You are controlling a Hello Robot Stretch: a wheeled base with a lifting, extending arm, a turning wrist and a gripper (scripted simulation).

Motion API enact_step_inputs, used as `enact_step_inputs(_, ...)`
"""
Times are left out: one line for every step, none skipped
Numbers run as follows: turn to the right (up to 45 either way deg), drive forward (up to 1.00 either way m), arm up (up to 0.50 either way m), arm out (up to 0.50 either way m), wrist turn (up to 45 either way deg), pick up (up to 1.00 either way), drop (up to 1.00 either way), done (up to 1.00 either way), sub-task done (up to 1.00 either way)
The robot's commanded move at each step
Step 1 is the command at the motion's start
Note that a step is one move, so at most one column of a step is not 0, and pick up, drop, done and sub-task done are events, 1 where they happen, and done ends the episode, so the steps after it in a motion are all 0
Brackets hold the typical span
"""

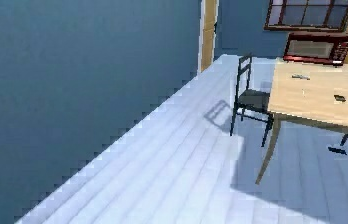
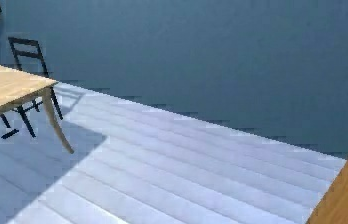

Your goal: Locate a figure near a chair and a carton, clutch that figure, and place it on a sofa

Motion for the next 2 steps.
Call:
enact_step_inputs(0.0,1.00,0.00,0.00,0.0,0.00,0.00,0.00,0.00)
enact_step_inputs(-3.0,0.00,0.00,0.00,0.0,0.00,0.00,0.00,0.00)
